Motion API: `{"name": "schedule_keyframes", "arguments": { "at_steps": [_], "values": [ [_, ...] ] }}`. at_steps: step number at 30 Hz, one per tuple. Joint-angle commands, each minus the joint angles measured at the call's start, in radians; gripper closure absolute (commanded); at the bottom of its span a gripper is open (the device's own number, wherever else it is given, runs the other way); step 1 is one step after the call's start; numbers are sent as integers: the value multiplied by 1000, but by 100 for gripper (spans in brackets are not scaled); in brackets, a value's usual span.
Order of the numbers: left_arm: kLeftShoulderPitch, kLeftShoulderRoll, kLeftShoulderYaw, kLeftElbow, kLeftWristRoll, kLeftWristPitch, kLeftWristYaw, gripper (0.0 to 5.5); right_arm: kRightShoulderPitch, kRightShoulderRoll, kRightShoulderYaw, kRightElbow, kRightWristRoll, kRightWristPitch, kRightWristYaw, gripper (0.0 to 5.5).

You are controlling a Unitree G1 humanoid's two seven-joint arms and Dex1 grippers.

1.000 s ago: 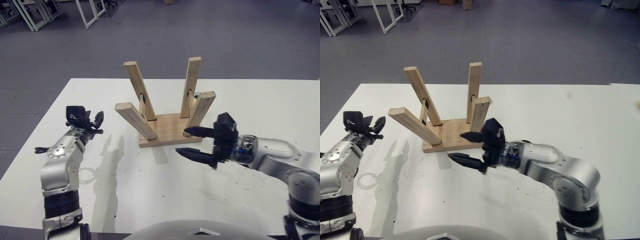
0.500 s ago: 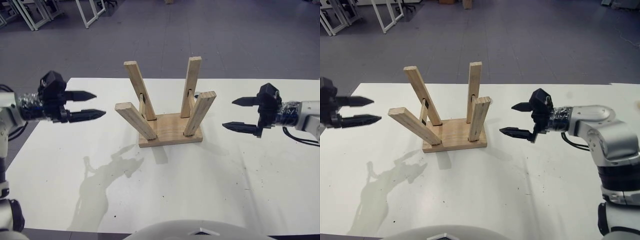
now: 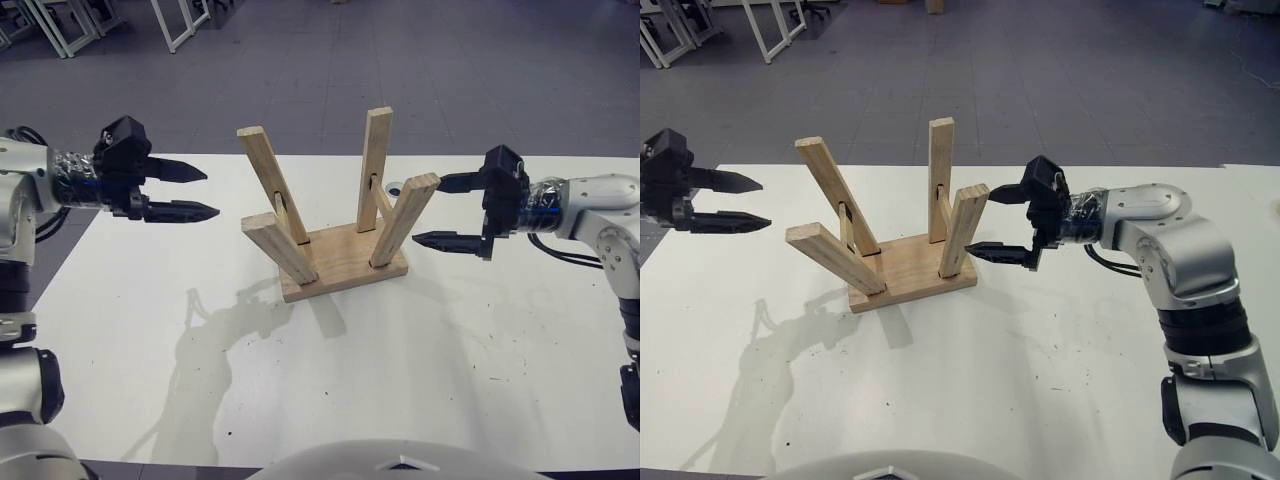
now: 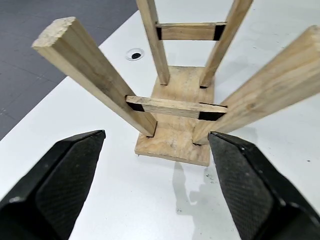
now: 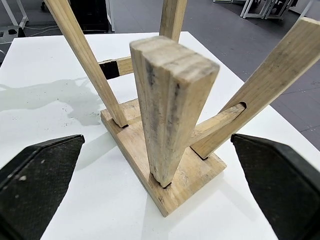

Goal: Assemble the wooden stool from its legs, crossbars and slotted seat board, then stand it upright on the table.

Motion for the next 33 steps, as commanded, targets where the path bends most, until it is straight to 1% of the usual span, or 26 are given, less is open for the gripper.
{"name": "schedule_keyframes", "arguments": {
  "at_steps": [1,4,6,9,11,12,14,20,23,26,30,33],
  "values": [
    [37,67,0,-114,-60,58,-81,170,21,38,-9,-12,-26,-60,-28,7],
    [80,76,16,-214,-106,107,-79,170,27,48,-13,4,-27,-62,-33,7],
    [116,54,43,-319,-162,168,-43,170,24,55,-11,16,-35,-66,-37,7],
    [146,-60,89,-487,-281,281,105,170,18,66,-5,33,-39,-71,-34,7],
    [161,-134,96,-557,-317,325,215,170,13,78,-1,45,-39,-70,-23,7],
    [166,-164,91,-571,-315,338,268,170,10,82,1,50,-39,-70,-16,7],
    [195,-177,63,-588,-284,340,323,170,7,87,7,58,-32,-66,6,7],
    [245,-151,44,-543,-249,323,339,170,19,90,1,48,-13,-55,50,7],
    [225,-178,29,-531,-252,325,346,170,20,98,-9,47,18,-29,63,7],
    [178,-245,14,-517,-264,336,388,212,26,108,-15,31,63,1,83,55],
    [167,-234,-9,-512,-269,332,351,278,55,97,-19,-60,150,89,115,130],
    [168,-222,4,-469,-297,328,291,330,103,82,-20,-130,191,124,122,186]
  ]
}}
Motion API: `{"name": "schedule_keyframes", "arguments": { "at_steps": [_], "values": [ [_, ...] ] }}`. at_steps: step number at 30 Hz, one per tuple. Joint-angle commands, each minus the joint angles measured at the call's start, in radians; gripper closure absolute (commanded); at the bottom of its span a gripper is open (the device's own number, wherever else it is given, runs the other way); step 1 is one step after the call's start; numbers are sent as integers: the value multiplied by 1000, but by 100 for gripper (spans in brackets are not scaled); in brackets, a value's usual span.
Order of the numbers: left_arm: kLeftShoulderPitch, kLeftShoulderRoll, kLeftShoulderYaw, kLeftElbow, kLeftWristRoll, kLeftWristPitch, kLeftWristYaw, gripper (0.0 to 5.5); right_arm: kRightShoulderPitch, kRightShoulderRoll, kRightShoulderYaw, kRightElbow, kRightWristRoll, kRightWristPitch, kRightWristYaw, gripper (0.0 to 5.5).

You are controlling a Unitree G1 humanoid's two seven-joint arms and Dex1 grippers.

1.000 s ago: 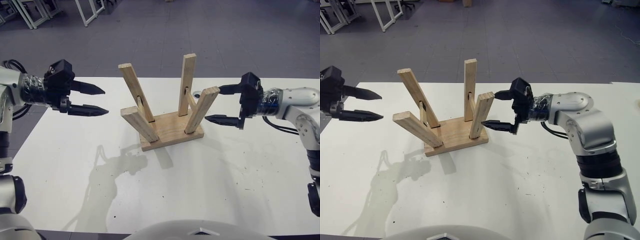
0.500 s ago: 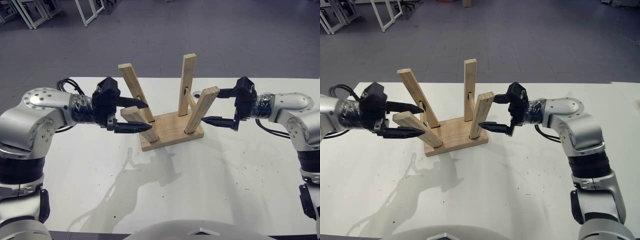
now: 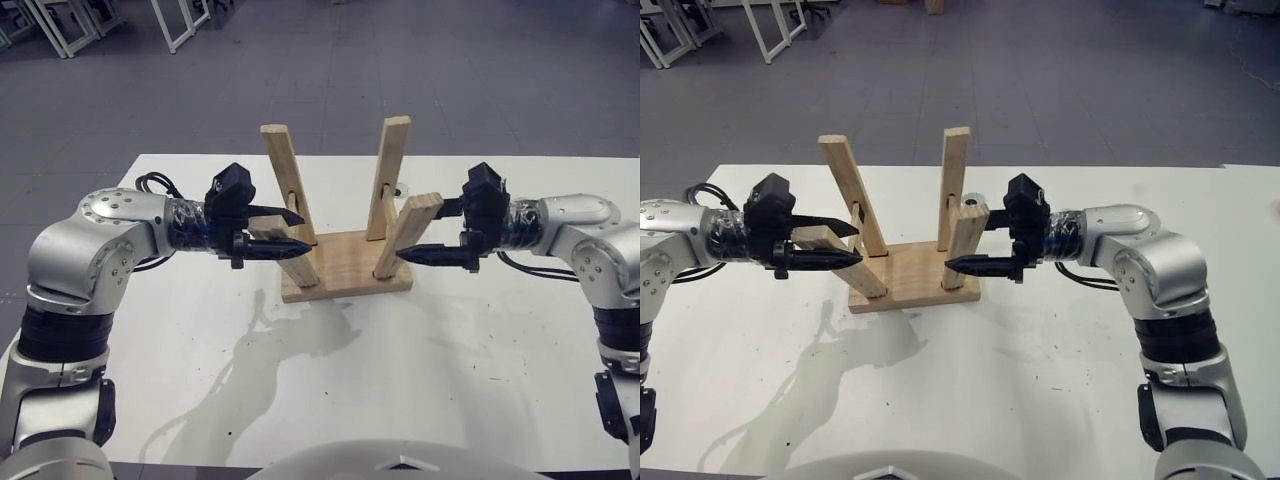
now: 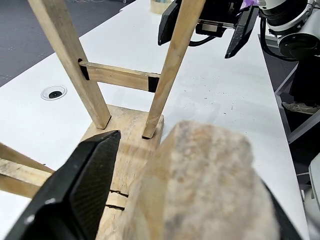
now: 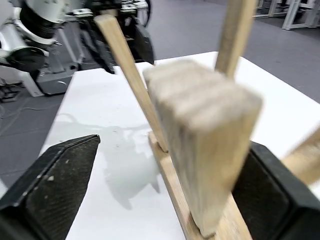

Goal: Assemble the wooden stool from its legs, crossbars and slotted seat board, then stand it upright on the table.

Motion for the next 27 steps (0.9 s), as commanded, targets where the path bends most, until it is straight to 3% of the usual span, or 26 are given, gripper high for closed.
{"name": "schedule_keyframes", "arguments": {
  "at_steps": [1,7,15,20,25,27],
  "values": [
    [-16,19,-2,56,-22,-4,-75,347,53,-22,4,-86,56,46,22,208],
    [17,42,-24,76,-23,-12,-160,374,102,-51,-34,-147,116,124,-15,316],
    [65,-11,84,-40,-211,236,27,374,111,2,-187,-253,320,448,-351,316],
    [81,-25,98,-65,-243,288,122,374,93,11,-244,-227,438,569,-440,316],
    [78,-5,104,-26,-461,436,-3,374,66,-21,-240,-189,641,716,-396,316],
    [41,18,103,9,-544,541,-17,374,17,-32,-236,-55,802,790,-414,316]
  ]
}}
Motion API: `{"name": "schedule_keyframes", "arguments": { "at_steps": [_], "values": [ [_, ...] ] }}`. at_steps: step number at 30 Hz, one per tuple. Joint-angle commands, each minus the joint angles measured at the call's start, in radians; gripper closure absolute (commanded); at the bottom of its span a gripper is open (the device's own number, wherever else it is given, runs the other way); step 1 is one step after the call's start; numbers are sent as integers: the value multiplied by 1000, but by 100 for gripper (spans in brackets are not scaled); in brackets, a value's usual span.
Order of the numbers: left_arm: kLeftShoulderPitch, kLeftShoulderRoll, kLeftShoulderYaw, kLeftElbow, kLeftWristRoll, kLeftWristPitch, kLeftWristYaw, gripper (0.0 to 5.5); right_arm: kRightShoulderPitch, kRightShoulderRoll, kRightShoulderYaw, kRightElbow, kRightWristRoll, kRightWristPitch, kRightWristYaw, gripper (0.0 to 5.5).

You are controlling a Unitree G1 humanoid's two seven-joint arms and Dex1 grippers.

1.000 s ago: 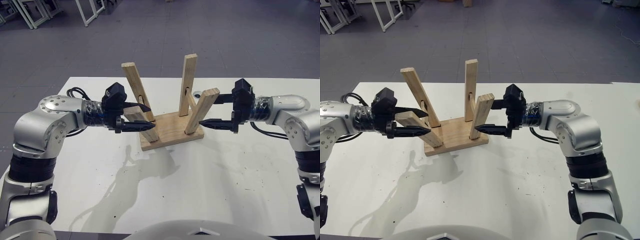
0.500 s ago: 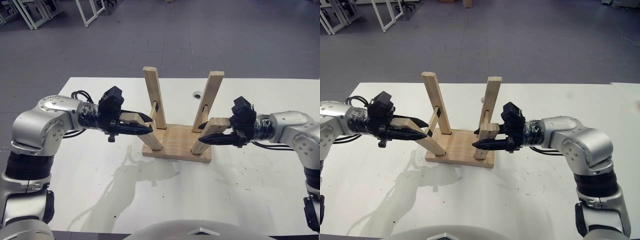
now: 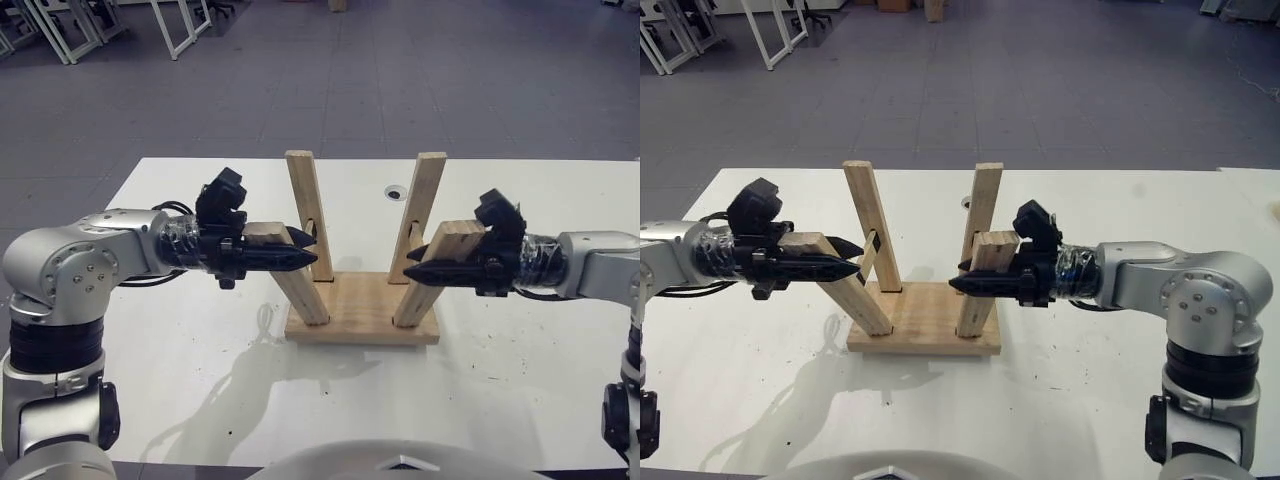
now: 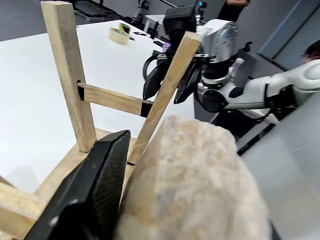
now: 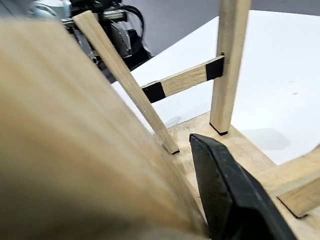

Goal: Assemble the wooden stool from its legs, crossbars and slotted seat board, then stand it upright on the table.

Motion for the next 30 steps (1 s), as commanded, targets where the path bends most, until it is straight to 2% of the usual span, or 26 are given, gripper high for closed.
{"name": "schedule_keyframes", "arguments": {
  "at_steps": [1,4,6,12,17,21,23,30],
  "values": [
    [-22,41,-34,68,-142,222,-29,374,-84,-32,25,191,274,126,-25,316],
    [-116,11,-40,175,-162,276,20,374,-155,-45,75,365,415,105,-126,316],
    [-157,-4,-52,229,-155,303,47,334,-181,-36,97,450,430,93,-189,319],
    [-339,-146,-103,524,-35,282,88,230,-263,19,120,665,365,94,-250,202],
    [-409,-189,-98,704,54,242,53,149,-319,57,120,762,216,74,-186,106],
    [-409,-206,-94,804,141,163,46,88,-378,65,110,883,48,-15,-93,34],
    [-412,-220,-84,855,184,118,56,67,-398,63,109,940,-27,-56,-39,28],
    [-418,-226,-29,947,257,67,50,67,-419,53,109,1046,-226,-139,115,28]
  ]
}}
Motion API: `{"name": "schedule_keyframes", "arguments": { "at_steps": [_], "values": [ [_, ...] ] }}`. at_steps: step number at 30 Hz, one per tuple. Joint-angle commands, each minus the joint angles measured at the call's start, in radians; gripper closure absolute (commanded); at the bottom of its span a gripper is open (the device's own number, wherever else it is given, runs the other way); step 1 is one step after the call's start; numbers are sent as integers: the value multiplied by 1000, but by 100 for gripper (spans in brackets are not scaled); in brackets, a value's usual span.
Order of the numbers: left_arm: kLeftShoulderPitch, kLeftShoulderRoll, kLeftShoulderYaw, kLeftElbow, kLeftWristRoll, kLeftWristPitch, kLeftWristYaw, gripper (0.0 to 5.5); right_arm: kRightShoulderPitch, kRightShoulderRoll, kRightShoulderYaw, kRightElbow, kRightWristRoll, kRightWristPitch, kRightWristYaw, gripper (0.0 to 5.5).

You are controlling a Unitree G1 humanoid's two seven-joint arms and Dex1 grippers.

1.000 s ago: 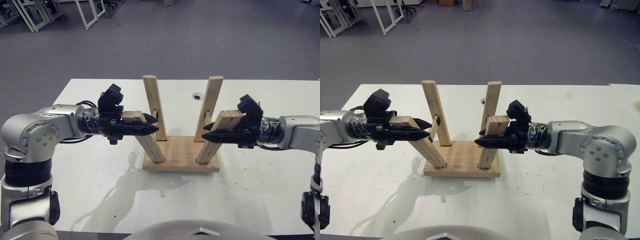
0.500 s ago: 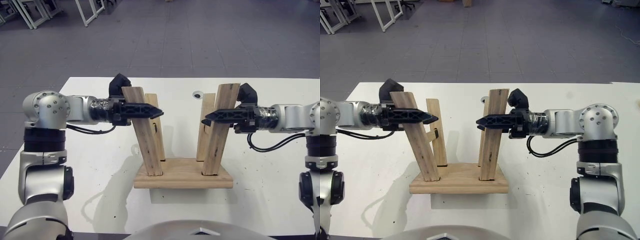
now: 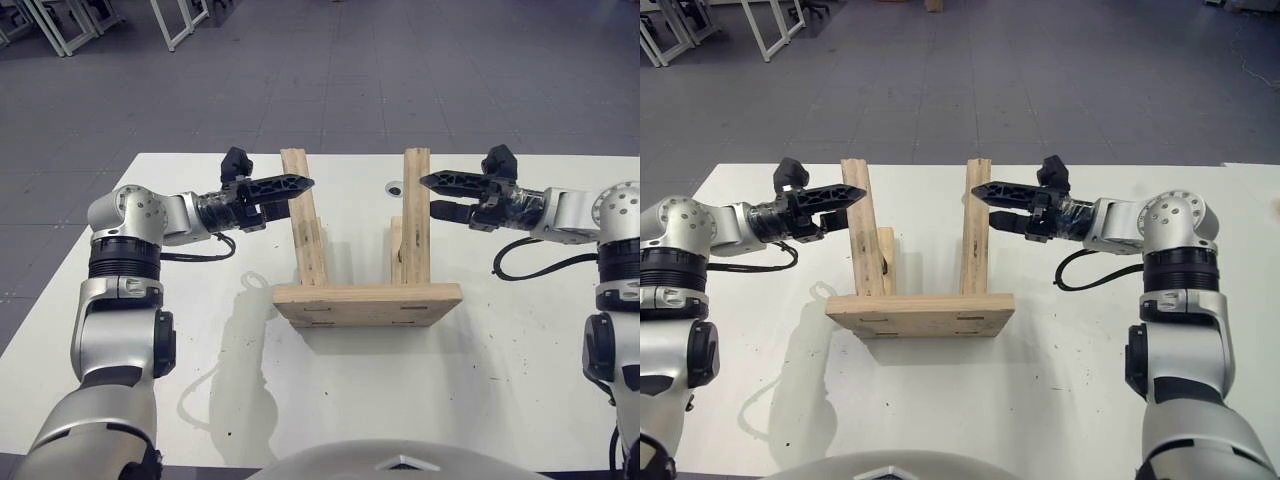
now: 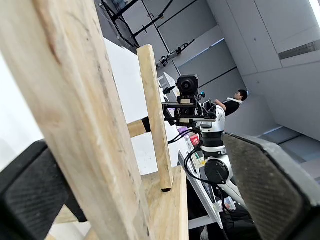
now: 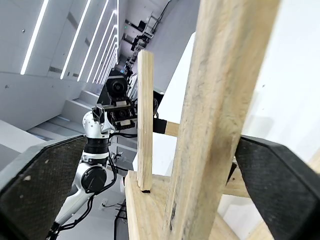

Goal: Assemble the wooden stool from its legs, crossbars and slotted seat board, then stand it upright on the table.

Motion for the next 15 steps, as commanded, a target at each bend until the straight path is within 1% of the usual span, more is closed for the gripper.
{"name": "schedule_keyframes", "arguments": {
  "at_steps": [1,5,10,13,14,15],
  "values": [
    [-14,23,24,2,36,-21,-16,67,-14,-16,-1,9,-85,-16,67,28],
    [-24,47,65,62,73,-66,-24,67,9,-42,-27,2,-141,-19,115,28],
    [-13,57,71,148,146,-149,-39,67,47,-34,-44,-59,-175,-9,138,28],
    [13,117,92,123,148,-141,-99,67,116,-74,-46,-168,-206,-47,157,28],
    [32,140,92,101,156,-163,-124,67,145,-92,-46,-209,-220,-71,167,28],
    [88,172,93,23,160,-213,-170,67,182,-115,-45,-253,-234,-106,193,28]
  ]
}}
